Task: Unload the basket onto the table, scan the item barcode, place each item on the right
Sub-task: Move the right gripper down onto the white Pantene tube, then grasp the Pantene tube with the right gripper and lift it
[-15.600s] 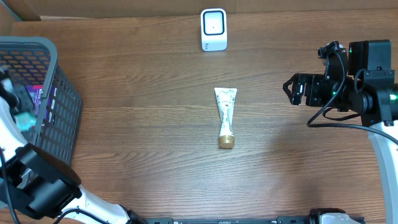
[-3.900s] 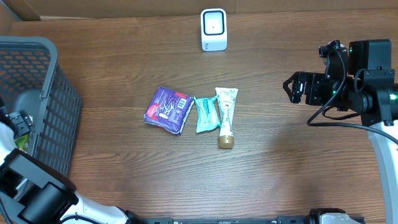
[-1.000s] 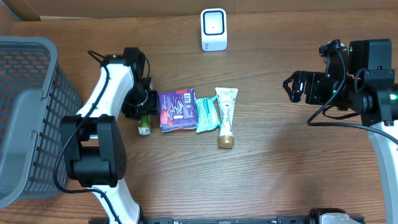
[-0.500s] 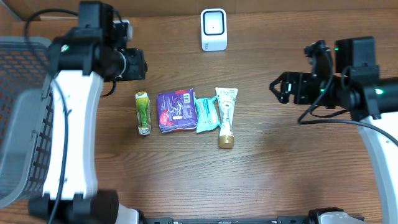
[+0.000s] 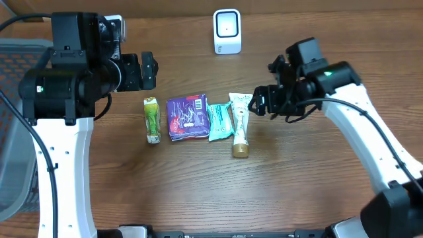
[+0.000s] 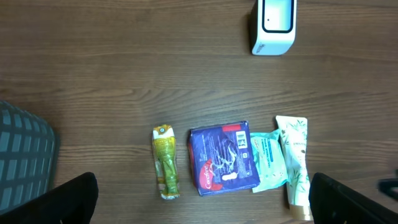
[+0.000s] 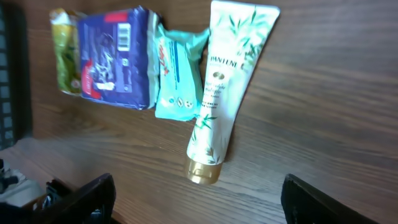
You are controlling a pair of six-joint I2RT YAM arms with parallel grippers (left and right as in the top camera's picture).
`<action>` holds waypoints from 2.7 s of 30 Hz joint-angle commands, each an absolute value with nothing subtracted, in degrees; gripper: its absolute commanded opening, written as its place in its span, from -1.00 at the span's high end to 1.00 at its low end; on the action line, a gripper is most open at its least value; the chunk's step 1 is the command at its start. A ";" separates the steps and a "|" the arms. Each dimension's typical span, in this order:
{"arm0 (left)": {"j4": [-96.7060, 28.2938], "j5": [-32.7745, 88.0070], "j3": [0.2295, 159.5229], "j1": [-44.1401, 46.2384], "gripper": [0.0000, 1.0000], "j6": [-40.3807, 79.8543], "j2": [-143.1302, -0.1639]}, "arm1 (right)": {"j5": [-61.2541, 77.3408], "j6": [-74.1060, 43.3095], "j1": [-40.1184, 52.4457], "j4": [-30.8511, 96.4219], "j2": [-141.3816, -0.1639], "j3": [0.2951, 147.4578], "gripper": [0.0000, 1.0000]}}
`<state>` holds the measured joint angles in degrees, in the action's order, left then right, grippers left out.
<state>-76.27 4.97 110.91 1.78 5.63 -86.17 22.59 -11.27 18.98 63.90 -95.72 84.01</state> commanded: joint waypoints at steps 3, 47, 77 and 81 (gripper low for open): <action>-76.14 5.56 111.48 1.91 -0.99 5.15 -86.96 | 19.88 -14.00 21.21 63.46 -99.24 85.47 -0.68; -76.36 4.91 111.48 1.91 -0.99 5.15 -86.98 | 12.86 -20.36 28.08 59.66 -115.92 85.45 -0.59; -76.36 4.91 111.48 1.91 -0.99 5.15 -86.98 | 62.02 9.50 17.04 63.59 -116.29 87.02 0.93; -76.34 4.93 111.48 1.91 -0.99 5.15 -86.98 | 63.99 6.81 15.46 57.21 -117.12 83.22 0.93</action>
